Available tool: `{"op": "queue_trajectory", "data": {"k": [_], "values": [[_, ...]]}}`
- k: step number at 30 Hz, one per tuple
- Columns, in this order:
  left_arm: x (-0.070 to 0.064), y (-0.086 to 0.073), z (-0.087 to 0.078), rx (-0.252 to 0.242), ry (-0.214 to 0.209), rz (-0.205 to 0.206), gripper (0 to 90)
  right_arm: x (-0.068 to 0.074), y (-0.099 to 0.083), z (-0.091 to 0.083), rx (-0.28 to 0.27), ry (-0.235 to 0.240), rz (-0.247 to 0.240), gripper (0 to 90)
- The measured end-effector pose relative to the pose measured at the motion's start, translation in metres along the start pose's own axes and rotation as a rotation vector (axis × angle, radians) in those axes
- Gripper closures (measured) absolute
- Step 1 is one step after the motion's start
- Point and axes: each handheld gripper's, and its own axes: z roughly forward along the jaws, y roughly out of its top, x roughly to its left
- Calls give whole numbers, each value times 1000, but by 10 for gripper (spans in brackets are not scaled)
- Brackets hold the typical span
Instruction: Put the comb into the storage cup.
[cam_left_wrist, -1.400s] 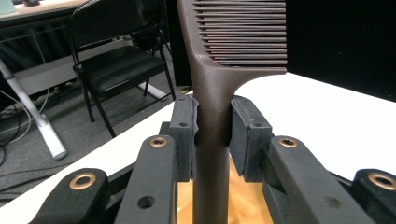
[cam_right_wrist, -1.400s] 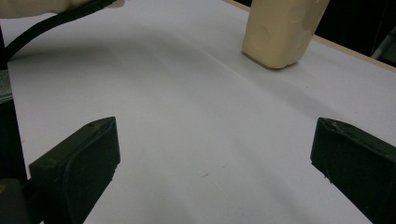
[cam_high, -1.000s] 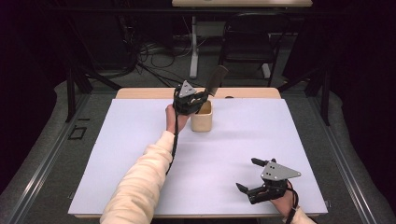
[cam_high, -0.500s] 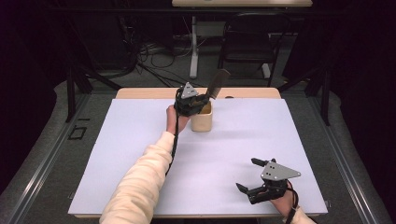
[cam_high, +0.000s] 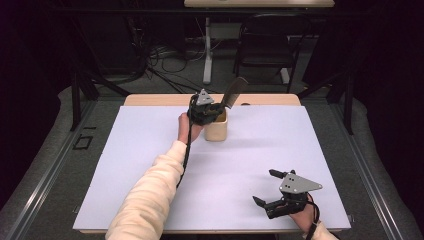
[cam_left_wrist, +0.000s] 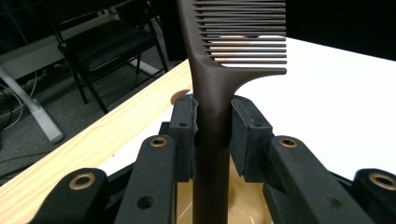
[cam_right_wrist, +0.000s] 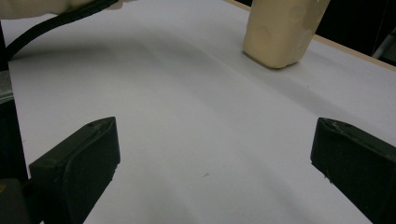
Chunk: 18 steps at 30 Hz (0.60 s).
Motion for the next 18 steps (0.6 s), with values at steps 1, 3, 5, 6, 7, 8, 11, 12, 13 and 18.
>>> {"op": "queue_trajectory", "data": {"k": [1,3,5,6,7,8,11,12,13,18], "values": [[-1,0,0,5,0,2,718,0,0,0,0,-1,0,10],[-1,0,1,11,-3,3,718,0,0,0,1,-1,1,10],[-1,-1,1,11,-4,-2,717,0,0,0,1,-1,1,10],[-2,-2,1,8,-6,0,717,0,0,0,2,-1,0,10],[-3,-2,1,12,-8,3,717,0,0,0,1,-1,1,10],[-4,-2,1,18,-9,7,717,0,0,0,1,-2,0,10],[-4,-4,2,25,-7,5,716,1,0,-1,2,0,2,10],[-4,-4,2,26,-7,1,715,1,0,-1,0,-1,2,10],[-3,-5,2,28,-10,-3,715,1,0,-1,-1,0,1,10],[0,-7,0,22,-22,-24,646,0,0,0,1,0,-1,10]]}}
